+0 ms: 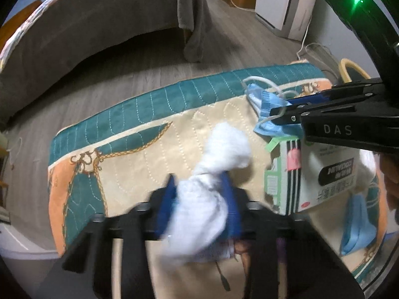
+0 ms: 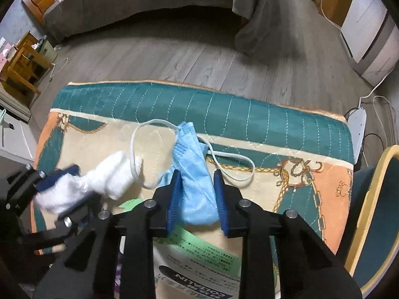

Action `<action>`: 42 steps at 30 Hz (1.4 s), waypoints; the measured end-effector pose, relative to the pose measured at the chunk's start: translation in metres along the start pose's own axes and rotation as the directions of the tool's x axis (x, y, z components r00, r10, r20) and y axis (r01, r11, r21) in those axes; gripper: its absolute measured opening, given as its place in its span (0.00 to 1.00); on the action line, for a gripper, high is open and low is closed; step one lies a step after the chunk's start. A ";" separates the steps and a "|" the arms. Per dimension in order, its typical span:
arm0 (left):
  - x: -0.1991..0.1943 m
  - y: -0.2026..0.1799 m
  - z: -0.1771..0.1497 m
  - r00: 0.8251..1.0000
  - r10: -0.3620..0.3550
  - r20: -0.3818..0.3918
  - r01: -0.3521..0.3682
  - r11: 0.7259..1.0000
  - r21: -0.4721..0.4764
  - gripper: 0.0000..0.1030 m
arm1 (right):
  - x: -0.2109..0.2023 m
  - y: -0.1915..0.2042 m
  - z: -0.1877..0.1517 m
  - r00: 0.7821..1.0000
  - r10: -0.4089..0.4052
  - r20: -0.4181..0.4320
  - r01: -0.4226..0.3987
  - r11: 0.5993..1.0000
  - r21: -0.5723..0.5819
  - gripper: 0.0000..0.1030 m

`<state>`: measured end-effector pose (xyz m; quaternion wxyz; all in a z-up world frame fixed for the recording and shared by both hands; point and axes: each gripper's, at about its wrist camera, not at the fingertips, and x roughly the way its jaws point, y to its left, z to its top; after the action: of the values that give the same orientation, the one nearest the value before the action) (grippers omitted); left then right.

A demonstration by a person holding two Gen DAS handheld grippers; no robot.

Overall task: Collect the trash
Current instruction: 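Lift and carry the mask and tissue toward the bin with both grippers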

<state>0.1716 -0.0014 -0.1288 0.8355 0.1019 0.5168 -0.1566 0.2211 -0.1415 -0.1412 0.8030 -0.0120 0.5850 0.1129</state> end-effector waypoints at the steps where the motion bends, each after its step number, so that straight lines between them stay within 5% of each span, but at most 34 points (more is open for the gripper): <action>1: -0.003 0.000 0.000 1.000 -0.005 0.008 0.005 1.000 -0.001 0.21 | -0.003 0.000 0.000 1.000 -0.001 0.011 0.001 1.000 0.000 0.20; 9: -0.037 -0.004 0.004 0.990 0.028 0.135 -0.028 1.000 -0.001 0.11 | -0.033 -0.007 0.001 0.994 -0.011 0.106 0.007 0.999 0.044 0.12; 17: -0.100 0.003 0.009 0.952 0.056 0.300 -0.024 0.994 -0.109 0.11 | -0.087 -0.021 -0.008 0.970 -0.028 0.241 0.003 0.995 0.104 0.12; 23: -0.121 -0.019 0.005 0.937 0.055 0.346 -0.019 0.994 -0.106 0.11 | -0.117 -0.025 -0.027 0.959 -0.023 0.283 -0.010 0.993 0.114 0.12; 30: -0.155 -0.061 0.002 0.924 0.072 0.375 -0.057 0.997 -0.053 0.11 | -0.158 -0.042 -0.058 0.949 -0.051 0.311 0.006 0.989 0.146 0.12; 42: -0.234 -0.137 0.024 0.873 0.018 0.488 -0.103 0.983 0.149 0.11 | -0.226 -0.082 -0.099 0.906 -0.135 0.401 0.056 0.978 0.202 0.12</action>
<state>0.0440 -0.1004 0.0909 0.9309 0.1467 0.2724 -0.1943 0.0788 -0.2741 0.0316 0.9104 0.0583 0.4091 0.0181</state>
